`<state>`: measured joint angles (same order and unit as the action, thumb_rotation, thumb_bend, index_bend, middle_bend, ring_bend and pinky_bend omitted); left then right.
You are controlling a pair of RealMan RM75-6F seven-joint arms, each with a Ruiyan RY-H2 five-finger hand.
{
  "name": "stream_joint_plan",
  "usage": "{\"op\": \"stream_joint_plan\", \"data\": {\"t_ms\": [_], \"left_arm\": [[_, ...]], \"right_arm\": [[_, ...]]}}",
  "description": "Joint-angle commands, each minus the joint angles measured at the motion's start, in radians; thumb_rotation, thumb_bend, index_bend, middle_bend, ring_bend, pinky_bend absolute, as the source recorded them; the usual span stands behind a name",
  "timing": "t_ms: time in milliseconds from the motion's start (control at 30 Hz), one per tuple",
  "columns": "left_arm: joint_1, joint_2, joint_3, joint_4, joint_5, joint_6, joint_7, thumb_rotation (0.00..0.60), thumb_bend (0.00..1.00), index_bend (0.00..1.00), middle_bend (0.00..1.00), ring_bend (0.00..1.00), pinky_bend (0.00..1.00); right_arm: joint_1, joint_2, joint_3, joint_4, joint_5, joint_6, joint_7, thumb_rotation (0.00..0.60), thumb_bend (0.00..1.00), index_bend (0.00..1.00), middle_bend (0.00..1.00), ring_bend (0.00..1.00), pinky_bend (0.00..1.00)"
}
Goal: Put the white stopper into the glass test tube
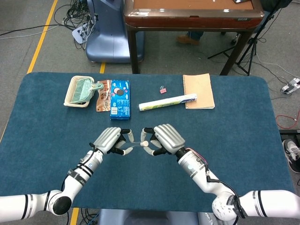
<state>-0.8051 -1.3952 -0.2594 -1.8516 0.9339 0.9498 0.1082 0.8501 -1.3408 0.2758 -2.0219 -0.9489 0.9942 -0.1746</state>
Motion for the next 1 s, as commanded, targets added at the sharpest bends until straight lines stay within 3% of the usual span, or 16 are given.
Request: {"op": "stream_joint_plan", "data": {"t_ms": [33, 367, 667, 1000], "left_arm": [[-0.001, 0.002, 0.002, 0.000, -0.003, -0.001, 0.000, 0.600, 0.26, 0.66, 1.00, 1.00, 1.00], [0.002, 0.011, 0.013, 0.002, 0.012, -0.003, -0.005, 0.600, 0.26, 0.66, 1.00, 1.00, 1.00], [0.010, 0.021, 0.019, 0.006, 0.023, -0.001, -0.017, 0.600, 0.26, 0.66, 1.00, 1.00, 1.00], [0.029, 0.041, 0.061, 0.041, 0.037, 0.004, 0.009, 0.600, 0.26, 0.66, 1.00, 1.00, 1.00]], "right_arm": [[0.001, -0.002, 0.000, 0.003, 0.002, 0.001, -0.001, 0.600, 0.43, 0.62, 1.00, 1.00, 1.00], [0.009, 0.001, 0.001, 0.020, 0.005, -0.015, 0.010, 0.600, 0.41, 0.62, 1.00, 1.00, 1.00], [0.000, 0.018, 0.010, 0.032, -0.018, -0.034, 0.063, 0.600, 0.16, 0.43, 1.00, 1.00, 1.00], [-0.055, 0.079, -0.007, 0.005, -0.094, 0.010, 0.093, 0.600, 0.15, 0.36, 1.00, 1.00, 1.00]]}}
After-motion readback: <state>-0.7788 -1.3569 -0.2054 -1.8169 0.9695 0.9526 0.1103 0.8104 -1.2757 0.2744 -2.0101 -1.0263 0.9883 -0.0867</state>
